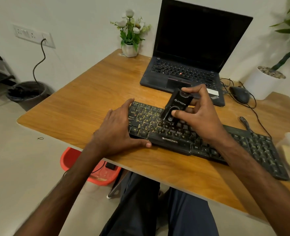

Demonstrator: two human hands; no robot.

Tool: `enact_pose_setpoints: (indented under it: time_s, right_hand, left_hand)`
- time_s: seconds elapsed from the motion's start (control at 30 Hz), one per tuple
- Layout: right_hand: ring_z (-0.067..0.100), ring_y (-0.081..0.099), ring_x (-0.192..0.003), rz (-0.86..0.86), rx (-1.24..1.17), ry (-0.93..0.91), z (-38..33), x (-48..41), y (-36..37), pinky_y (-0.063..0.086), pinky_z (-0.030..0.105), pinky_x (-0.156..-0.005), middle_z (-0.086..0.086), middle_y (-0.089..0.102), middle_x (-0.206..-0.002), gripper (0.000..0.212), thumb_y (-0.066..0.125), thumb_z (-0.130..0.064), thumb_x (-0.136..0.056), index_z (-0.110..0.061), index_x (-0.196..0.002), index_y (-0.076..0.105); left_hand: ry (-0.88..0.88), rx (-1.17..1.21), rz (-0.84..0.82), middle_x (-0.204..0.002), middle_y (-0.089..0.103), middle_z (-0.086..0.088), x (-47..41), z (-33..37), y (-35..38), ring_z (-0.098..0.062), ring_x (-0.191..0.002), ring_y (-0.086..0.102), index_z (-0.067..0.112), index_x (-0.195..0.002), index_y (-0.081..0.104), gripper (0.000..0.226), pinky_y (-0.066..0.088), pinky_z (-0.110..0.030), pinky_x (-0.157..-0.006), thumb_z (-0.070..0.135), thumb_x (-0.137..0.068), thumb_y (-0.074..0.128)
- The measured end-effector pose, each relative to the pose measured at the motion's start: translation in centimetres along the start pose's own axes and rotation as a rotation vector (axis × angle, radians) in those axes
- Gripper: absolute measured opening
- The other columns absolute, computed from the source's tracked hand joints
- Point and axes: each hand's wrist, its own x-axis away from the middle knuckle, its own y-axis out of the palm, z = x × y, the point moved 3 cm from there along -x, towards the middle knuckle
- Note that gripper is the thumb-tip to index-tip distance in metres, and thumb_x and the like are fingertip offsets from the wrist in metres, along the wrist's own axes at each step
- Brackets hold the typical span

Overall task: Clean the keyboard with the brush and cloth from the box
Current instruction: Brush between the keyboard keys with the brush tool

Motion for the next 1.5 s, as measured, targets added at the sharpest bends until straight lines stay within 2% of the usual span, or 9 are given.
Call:
enact_pose_setpoints:
  time_s: [0.17, 0.27, 0.4, 0.63, 0.77, 1.0, 1.17, 1.33, 1.5]
  right_hand:
    - [0.03, 0.073, -0.09, 0.003, -0.146, 0.153, 1.5, -0.2, 0.0, 0.061, 0.049, -0.068, 0.019, 0.062, -0.116, 0.068, 0.077, 0.01, -0.073, -0.021, -0.123, 0.042]
    - [0.029, 0.073, -0.088, 0.013, -0.192, 0.203, 1.4, -0.1, 0.1, 0.061, 0.04, -0.063, 0.016, 0.064, -0.111, 0.071, 0.077, 0.012, -0.071, -0.02, -0.124, 0.042]
    - [0.029, 0.073, -0.09, 0.001, -0.255, 0.284, 1.3, -0.3, 0.1, 0.062, 0.043, -0.068, 0.014, 0.066, -0.109, 0.072, 0.076, 0.013, -0.07, -0.019, -0.125, 0.042]
    - [0.027, 0.073, -0.094, -0.016, -0.434, 0.475, 2.3, -0.8, 0.4, 0.062, 0.042, -0.072, 0.013, 0.069, -0.11, 0.046, 0.069, 0.001, -0.083, -0.018, -0.119, 0.048]
    - [0.027, 0.074, -0.089, 0.022, -0.432, 0.485, 2.6, -0.6, 0.3, 0.062, 0.039, -0.067, 0.012, 0.073, -0.103, 0.051, 0.071, 0.003, -0.081, -0.013, -0.124, 0.047]
    - [0.028, 0.073, -0.09, 0.058, -0.351, 0.448, 2.5, -0.4, 0.2, 0.059, 0.049, -0.082, 0.013, 0.067, -0.112, 0.058, 0.077, 0.007, -0.073, -0.02, -0.116, 0.048]
    - [0.027, 0.073, -0.089, 0.07, -0.345, 0.445, 2.4, -0.3, 0.2, 0.062, 0.037, -0.069, 0.013, 0.066, -0.111, 0.057, 0.076, 0.005, -0.075, -0.021, -0.119, 0.049]
    - [0.026, 0.073, -0.089, 0.091, -0.607, 0.52, 2.5, -0.4, -0.2, 0.061, 0.036, -0.067, 0.018, 0.063, -0.118, 0.048, 0.066, -0.001, -0.086, -0.018, -0.128, 0.051]
    - [0.031, 0.071, -0.097, 0.095, -0.695, 0.576, 2.6, -0.2, -0.9, 0.06, 0.034, -0.066, 0.022, 0.062, -0.124, 0.048, 0.067, -0.004, -0.085, -0.011, -0.129, 0.05]
  left_hand:
    - [-0.015, 0.005, -0.005, -0.16, 0.029, -0.004, 0.2, 0.5, -0.2, -0.02, -0.145, 0.025, 0.019, -0.158, 0.0, 0.143, 0.019, -0.05, -0.122, 0.081, -0.051, 0.071]
    - [-0.015, 0.008, -0.009, -0.16, 0.029, -0.005, 0.0, 0.3, -0.1, -0.02, -0.145, 0.026, 0.019, -0.158, 0.0, 0.144, 0.018, -0.05, -0.122, 0.083, -0.049, 0.071]
    - [-0.01, 0.0, -0.015, -0.161, 0.028, -0.005, -0.1, 0.1, 0.0, -0.019, -0.146, 0.025, 0.019, -0.158, 0.0, 0.146, 0.017, -0.05, -0.123, 0.085, -0.048, 0.069]
    - [0.01, -0.017, -0.005, -0.159, 0.031, -0.007, -0.3, -0.4, 0.3, -0.02, -0.146, 0.028, 0.021, -0.158, -0.001, 0.146, 0.018, -0.052, -0.122, 0.092, -0.048, 0.064]
    - [0.001, -0.021, -0.011, -0.16, 0.029, -0.006, -0.1, -0.1, 0.2, -0.02, -0.146, 0.027, 0.019, -0.158, 0.0, 0.145, 0.019, -0.051, -0.122, 0.089, -0.049, 0.066]
    - [0.002, -0.018, -0.003, -0.158, 0.032, -0.007, -0.1, 0.0, 0.1, -0.021, -0.145, 0.029, 0.018, -0.158, 0.002, 0.145, 0.019, -0.051, -0.122, 0.088, -0.049, 0.067]
    - [0.002, -0.017, -0.005, -0.159, 0.031, -0.006, 0.0, 0.3, 0.0, -0.019, -0.145, 0.028, 0.017, -0.158, 0.002, 0.144, 0.018, -0.049, -0.123, 0.086, -0.049, 0.068]
    - [0.002, -0.014, -0.016, -0.16, 0.029, -0.005, -0.1, -0.1, 0.1, -0.019, -0.145, 0.027, 0.02, -0.158, 0.0, 0.147, 0.019, -0.051, -0.122, 0.094, -0.047, 0.06]
    - [0.013, -0.022, -0.007, -0.16, 0.029, -0.005, -0.2, -0.4, 0.3, -0.019, -0.145, 0.027, 0.022, -0.158, 0.0, 0.145, 0.019, -0.051, -0.122, 0.094, -0.048, 0.06]
